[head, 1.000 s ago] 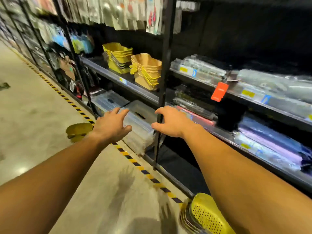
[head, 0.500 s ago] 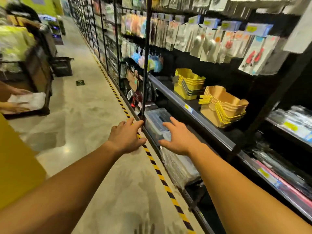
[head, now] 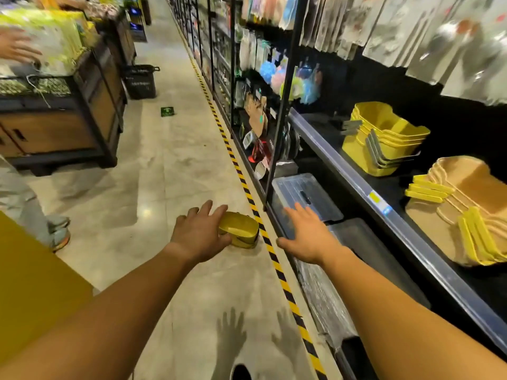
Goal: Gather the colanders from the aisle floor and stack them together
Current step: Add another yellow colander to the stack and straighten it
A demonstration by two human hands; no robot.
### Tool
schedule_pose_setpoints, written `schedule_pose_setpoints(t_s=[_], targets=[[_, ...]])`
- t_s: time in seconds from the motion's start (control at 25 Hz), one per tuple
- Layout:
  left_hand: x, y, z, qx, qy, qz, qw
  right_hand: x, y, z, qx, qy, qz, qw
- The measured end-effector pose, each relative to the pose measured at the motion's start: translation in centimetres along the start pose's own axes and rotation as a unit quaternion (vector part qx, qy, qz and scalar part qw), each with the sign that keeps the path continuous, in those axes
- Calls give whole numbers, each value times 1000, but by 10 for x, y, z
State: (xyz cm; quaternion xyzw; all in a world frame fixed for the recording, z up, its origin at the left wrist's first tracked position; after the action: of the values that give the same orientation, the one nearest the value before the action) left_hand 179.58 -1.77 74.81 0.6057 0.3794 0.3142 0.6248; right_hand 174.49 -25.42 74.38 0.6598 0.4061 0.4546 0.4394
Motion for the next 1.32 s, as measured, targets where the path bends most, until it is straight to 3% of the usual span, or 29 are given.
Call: schedule_pose_setpoints(t_s=[0.28,0.64,0.8,1.04,1.32], targets=[[62,-48,147,44,1,-23,999,13,-34,167,21,-22,8,1000],[195,-212,340,146,-28,-18,989,4,-146,396,99,-122,35,987],[231,-304,425,173,-51,-20,983,-6,-227,490,147,-175,59,972],[267,-483,528,194,-42,-24,980,-51,-383,621,148,-169,48,973],[285,-697,576,214,-9,-16,977,-111,-596,688,142,-162,11,977]])
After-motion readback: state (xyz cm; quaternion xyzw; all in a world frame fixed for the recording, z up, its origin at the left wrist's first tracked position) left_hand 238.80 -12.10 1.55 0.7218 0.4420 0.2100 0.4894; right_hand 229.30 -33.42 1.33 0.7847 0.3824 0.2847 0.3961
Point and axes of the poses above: each hand's wrist, its own z-axis towards the middle knuckle, its own y-axis out of the back of the hand, x = y × z, the point moved 8 cm from there along z, towards the middle knuckle, and after that the axes turned 9 degrees about -y, right-handed, at the moved point
